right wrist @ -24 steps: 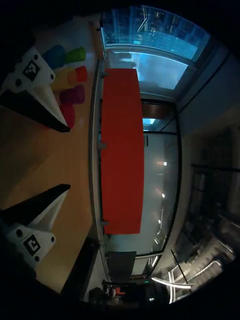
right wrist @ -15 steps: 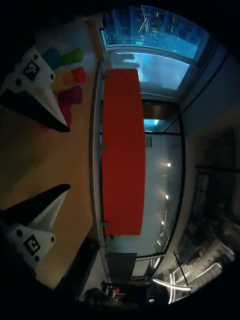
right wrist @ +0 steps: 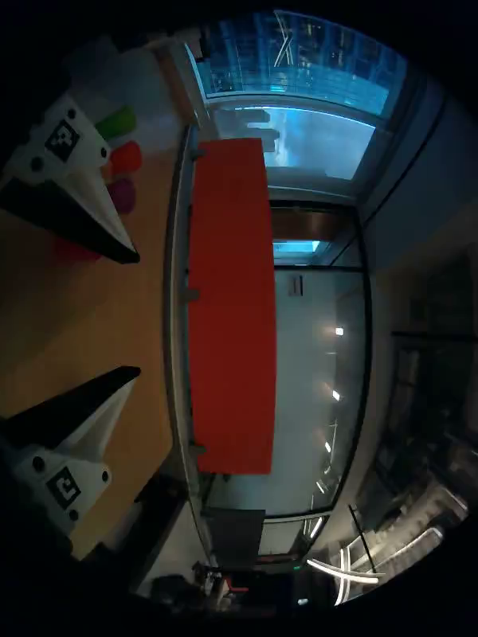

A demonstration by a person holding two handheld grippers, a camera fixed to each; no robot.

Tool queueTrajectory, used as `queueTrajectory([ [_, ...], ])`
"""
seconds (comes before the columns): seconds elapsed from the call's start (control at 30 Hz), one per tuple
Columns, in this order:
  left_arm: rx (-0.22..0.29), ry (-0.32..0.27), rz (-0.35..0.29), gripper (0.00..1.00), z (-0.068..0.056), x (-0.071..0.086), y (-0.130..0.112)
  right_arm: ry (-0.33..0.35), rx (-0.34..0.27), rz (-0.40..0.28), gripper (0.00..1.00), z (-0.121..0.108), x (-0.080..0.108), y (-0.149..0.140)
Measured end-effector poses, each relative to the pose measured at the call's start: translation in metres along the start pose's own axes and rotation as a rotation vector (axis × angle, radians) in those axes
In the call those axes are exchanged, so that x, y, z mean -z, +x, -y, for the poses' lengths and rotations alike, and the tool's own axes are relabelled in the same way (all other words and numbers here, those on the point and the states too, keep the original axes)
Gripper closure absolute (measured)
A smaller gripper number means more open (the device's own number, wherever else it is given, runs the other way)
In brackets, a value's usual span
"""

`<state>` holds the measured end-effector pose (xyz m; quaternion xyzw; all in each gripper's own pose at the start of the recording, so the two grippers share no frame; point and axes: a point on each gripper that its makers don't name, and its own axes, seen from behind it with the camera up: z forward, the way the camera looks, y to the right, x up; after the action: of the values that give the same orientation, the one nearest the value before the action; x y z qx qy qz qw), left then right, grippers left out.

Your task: Pour water

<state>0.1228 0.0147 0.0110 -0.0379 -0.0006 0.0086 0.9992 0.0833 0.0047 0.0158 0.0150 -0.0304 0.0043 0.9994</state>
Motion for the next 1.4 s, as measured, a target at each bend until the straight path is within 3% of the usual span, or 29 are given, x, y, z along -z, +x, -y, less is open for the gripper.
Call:
queueTrajectory([
  [0.5, -0.018, -0.048, 0.063, 0.0, -0.001, -0.012, 0.036, 0.01, 0.039, -0.007, 0.0, -0.003, -0.003, 0.063],
  [0.9, -0.02, -0.112, 0.052, 0.0, -0.012, -0.019, 0.076, 0.053, 0.045, -0.024, 0.0, 0.014, 0.001, 0.097],
  [1.4, 0.002, -0.215, 0.028, 0.0, -0.03, -0.02, 0.108, 0.115, 0.06, -0.03, 0.0, 0.024, 0.002, 0.111],
])
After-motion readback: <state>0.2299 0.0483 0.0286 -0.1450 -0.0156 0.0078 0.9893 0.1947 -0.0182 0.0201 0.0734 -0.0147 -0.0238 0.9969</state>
